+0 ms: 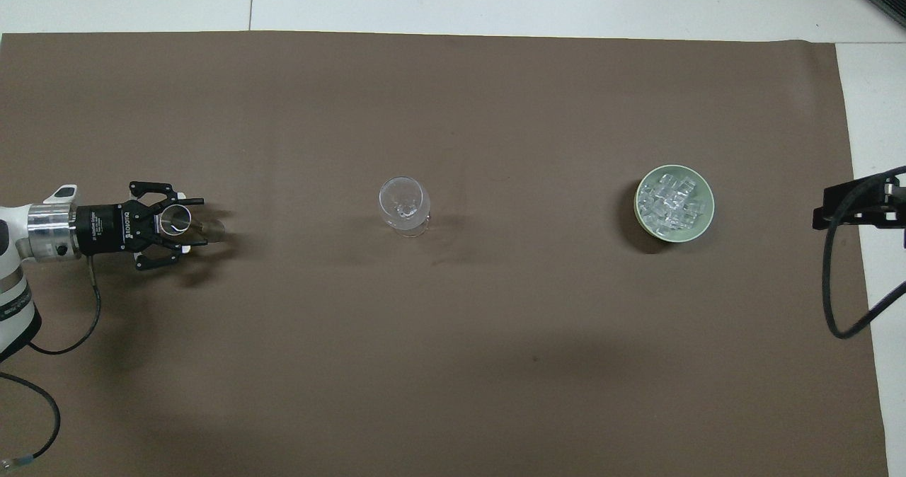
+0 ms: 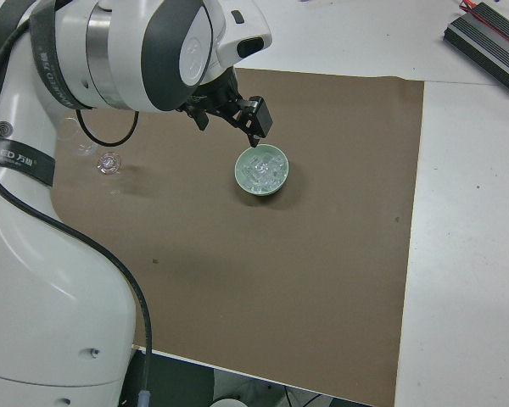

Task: Pour wine and add ice with both arms
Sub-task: 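Grasp the small metal cup with the left gripper and lift it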

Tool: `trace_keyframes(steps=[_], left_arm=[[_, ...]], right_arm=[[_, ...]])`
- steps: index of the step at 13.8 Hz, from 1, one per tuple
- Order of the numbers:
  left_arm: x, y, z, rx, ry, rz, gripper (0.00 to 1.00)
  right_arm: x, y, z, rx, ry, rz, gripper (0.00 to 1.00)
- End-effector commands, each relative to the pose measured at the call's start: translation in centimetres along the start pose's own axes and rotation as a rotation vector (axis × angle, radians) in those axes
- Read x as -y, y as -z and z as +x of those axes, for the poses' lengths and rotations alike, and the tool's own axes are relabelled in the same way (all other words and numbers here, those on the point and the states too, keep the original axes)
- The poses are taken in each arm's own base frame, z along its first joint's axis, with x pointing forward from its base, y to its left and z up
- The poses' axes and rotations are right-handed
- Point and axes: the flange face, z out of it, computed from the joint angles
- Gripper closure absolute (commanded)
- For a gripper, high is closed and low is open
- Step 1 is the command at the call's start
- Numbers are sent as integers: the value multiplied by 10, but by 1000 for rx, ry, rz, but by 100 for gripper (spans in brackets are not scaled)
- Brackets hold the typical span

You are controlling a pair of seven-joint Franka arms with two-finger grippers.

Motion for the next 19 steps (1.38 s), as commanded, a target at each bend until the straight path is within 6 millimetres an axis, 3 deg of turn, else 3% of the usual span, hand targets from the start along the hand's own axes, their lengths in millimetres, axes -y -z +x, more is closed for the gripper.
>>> trace_keyframes(steps=[1, 4, 9, 12, 19], left_arm=[[8, -1, -7, -3, -2, -15, 31], [9, 1, -5, -2, 0, -18, 33], [9, 3, -6, -2, 0, -21, 67], [9, 3, -6, 3, 1, -18, 100], [9, 3, -11, 33, 17, -6, 100]], right_arm=[[-3, -1, -10, 14, 39, 7, 0], [-5, -1, -10, 17, 50, 7, 0], [-4, -2, -10, 20, 52, 6, 0], [-5, -2, -9, 20, 45, 6, 0], [-2, 1, -8, 12, 45, 23, 0]])
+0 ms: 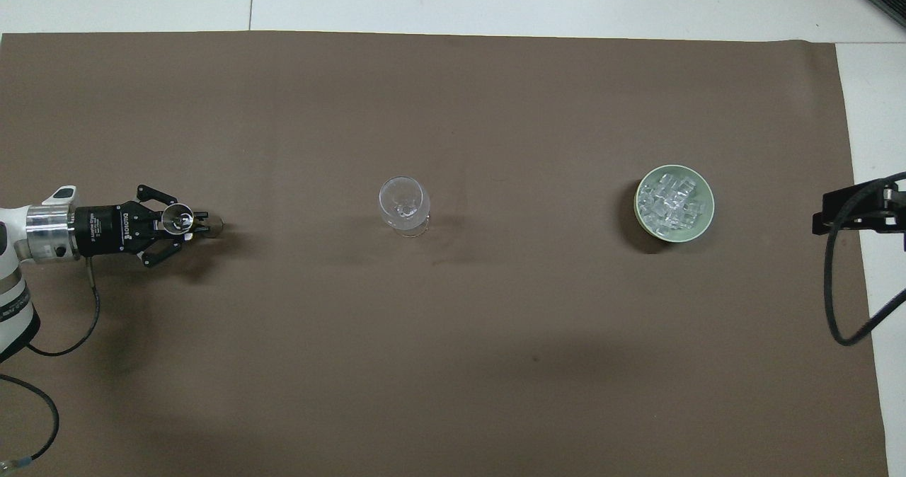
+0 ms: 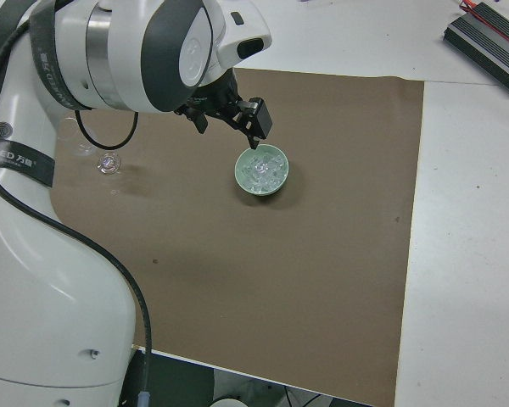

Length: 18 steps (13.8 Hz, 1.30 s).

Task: Pour wine and add ice with both arms
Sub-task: 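Grasp the small metal cup with the left gripper and lift it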

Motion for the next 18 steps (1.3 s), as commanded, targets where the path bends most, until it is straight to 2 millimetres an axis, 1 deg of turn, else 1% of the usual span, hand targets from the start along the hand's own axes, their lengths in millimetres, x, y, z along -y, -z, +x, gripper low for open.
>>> trace_keyframes(steps=[1, 3, 4, 6, 7, 8, 9, 10, 11, 12, 13, 16, 17, 18], left_arm=[[6, 3, -11, 33, 19, -7, 100], [5, 6, -16, 56, 20, -3, 100], [1, 8, -25, 48, 21, -5, 100], [-5, 12, -48, 24, 34, -13, 100], [-7, 8, -59, 18, 40, -6, 100], [-9, 10, -73, 8, 39, -9, 100], [-11, 5, -92, -3, 36, -1, 100], [-12, 5, -107, -13, 44, 0, 100], [-15, 8, -117, -24, 57, -4, 100], [-17, 7, -128, -29, 67, -2, 100], [-19, 1, -141, -33, 68, 7, 100], [-20, 1, -173, -52, 89, 7, 100], [-20, -2, -184, -57, 100, 11, 100], [-18, -10, -199, -72, 100, 27, 100]], right_arm=[[-1, 2, -6, 1, 23, 25, 0], [-1, 2, -6, 1, 24, 26, 0], [-1, 2, -6, 1, 24, 26, 0], [-1, 2, -6, 1, 23, 25, 0], [-1, 2, -6, 1, 23, 25, 0], [-1, 2, -6, 1, 22, 25, 0], [-1, 2, -6, 1, 22, 25, 0], [-1, 2, -6, 1, 22, 25, 0], [-1, 2, -6, 1, 22, 25, 0], [-1, 2, -6, 1, 23, 25, 0], [-1, 2, -6, 1, 22, 25, 0], [-1, 2, -6, 1, 23, 25, 0], [-1, 2, -6, -1, 23, 25, 0], [-1, 2, -6, 1, 23, 25, 0]])
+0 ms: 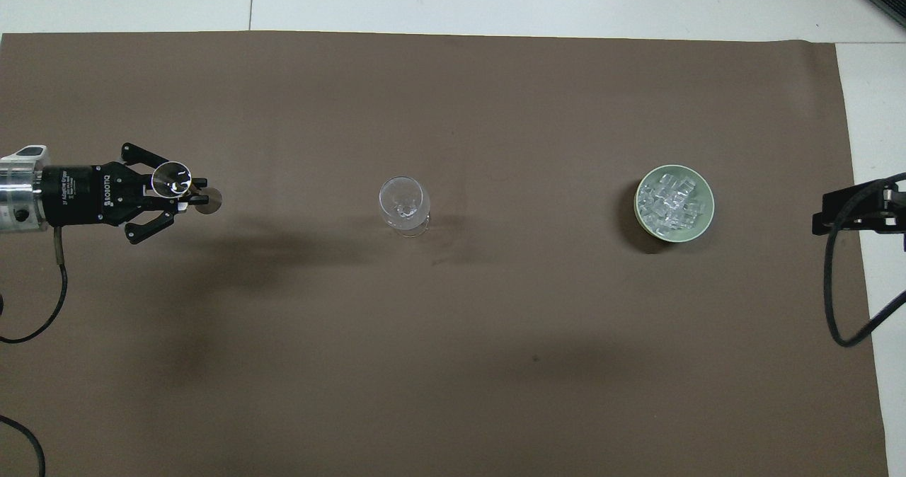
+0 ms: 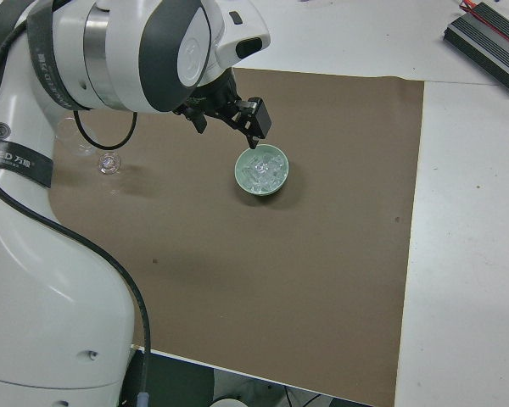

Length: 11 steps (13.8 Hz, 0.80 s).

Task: Pour wine and add ice with both arms
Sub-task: 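Grasp the small metal cup with the left gripper and lift it, then carry the metal cup with the left gripper over the clear cup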

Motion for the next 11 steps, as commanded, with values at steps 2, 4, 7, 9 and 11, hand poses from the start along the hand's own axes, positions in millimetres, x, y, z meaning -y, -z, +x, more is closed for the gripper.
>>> trace_keyframes(steps=[2, 4, 7, 9, 11], left_arm=[[7, -20, -52, -49, 53, 5, 100], [10, -41, -73, -69, 71, 9, 100], [16, -64, -98, -92, 84, 1, 100], [17, -81, -111, -110, 102, -10, 100], [20, -99, -120, -131, 104, -16, 100]], right_arm=[[-2, 1, -5, 1, 19, 25, 0], [-4, 1, -5, 2, 17, 25, 0], [-9, 1, -3, -4, 6, 27, 0], [-10, 1, -2, -4, 9, 27, 0], [-14, 1, -2, -4, 6, 27, 0]])
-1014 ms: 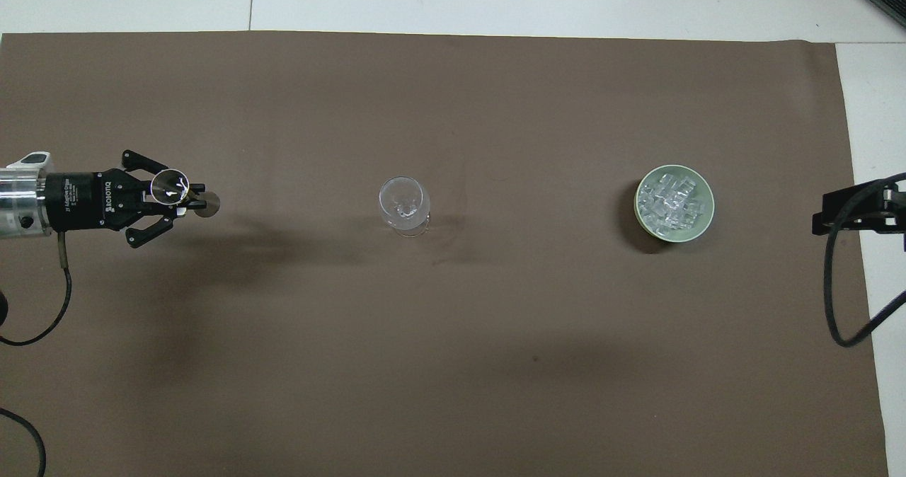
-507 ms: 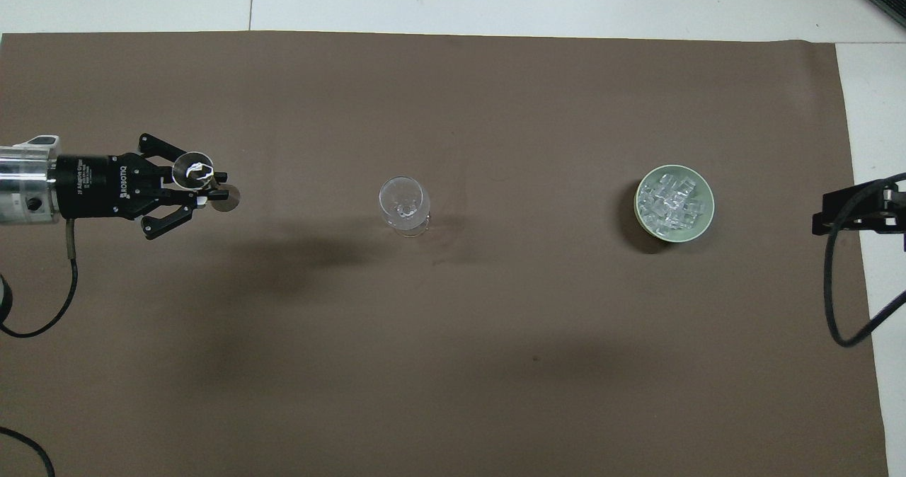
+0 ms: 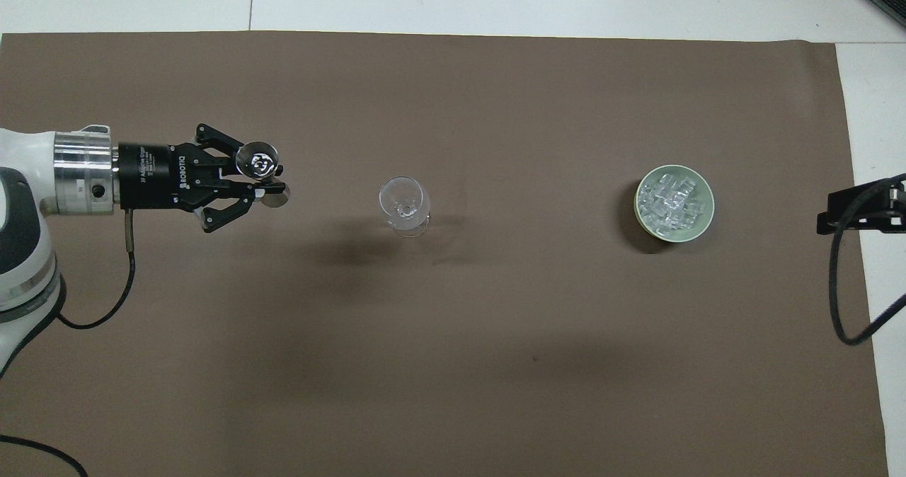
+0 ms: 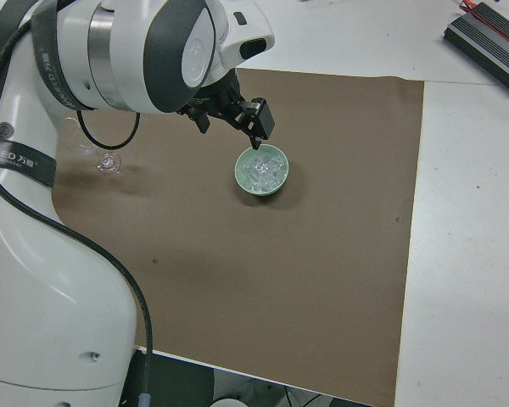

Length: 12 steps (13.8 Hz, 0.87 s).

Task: Pour wine and add ice with both arms
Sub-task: 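Carry the metal cup with the left gripper over the clear cup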

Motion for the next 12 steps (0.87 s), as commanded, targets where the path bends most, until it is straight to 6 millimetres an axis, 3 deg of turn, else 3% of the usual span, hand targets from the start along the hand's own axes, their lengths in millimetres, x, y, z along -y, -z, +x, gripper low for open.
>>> trace_keyframes(steps=[1, 10, 12], left_arm=[[7, -15, -18, -45, 25, -34, 100], [25, -71, -59, -173, -24, -51, 100], [26, -71, -65, -199, -41, -64, 100]], right_arm=[[-11, 1, -2, -5, 11, 27, 0], [-11, 1, 0, -19, 9, 27, 0], [-11, 2, 0, -22, 10, 29, 0]])
